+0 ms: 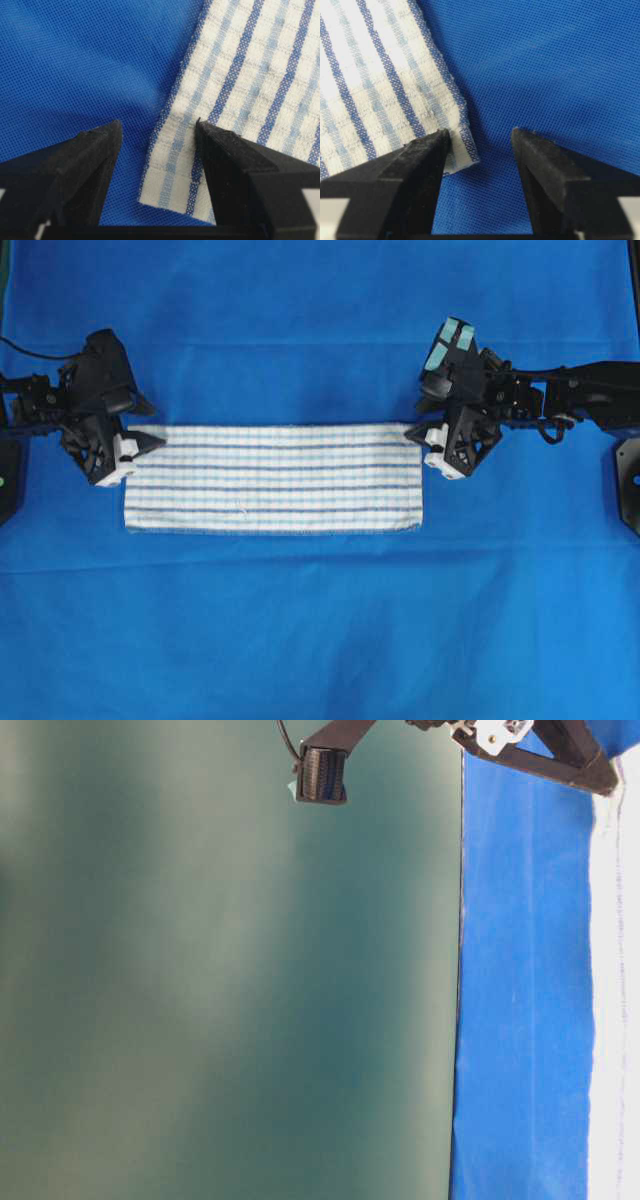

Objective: Fold the blue towel.
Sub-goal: 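Grasp both short ends of the folded strip with both grippers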

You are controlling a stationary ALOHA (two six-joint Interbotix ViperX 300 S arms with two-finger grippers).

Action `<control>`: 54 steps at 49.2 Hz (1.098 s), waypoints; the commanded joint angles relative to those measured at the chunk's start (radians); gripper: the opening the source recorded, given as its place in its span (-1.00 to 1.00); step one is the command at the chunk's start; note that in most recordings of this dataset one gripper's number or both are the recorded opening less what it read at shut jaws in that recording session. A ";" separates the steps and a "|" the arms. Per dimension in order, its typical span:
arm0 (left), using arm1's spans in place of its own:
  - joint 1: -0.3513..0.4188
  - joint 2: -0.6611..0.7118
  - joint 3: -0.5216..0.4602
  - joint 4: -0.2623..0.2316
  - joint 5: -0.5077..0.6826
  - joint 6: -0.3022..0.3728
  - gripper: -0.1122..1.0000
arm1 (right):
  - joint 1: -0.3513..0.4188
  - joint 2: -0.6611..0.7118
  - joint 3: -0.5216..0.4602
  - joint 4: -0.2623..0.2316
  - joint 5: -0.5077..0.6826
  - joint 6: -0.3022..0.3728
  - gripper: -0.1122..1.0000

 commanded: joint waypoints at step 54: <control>-0.117 -0.423 -0.110 -0.002 0.353 -0.035 -0.77 | 0.032 -0.342 -0.020 -0.009 0.112 0.005 -0.73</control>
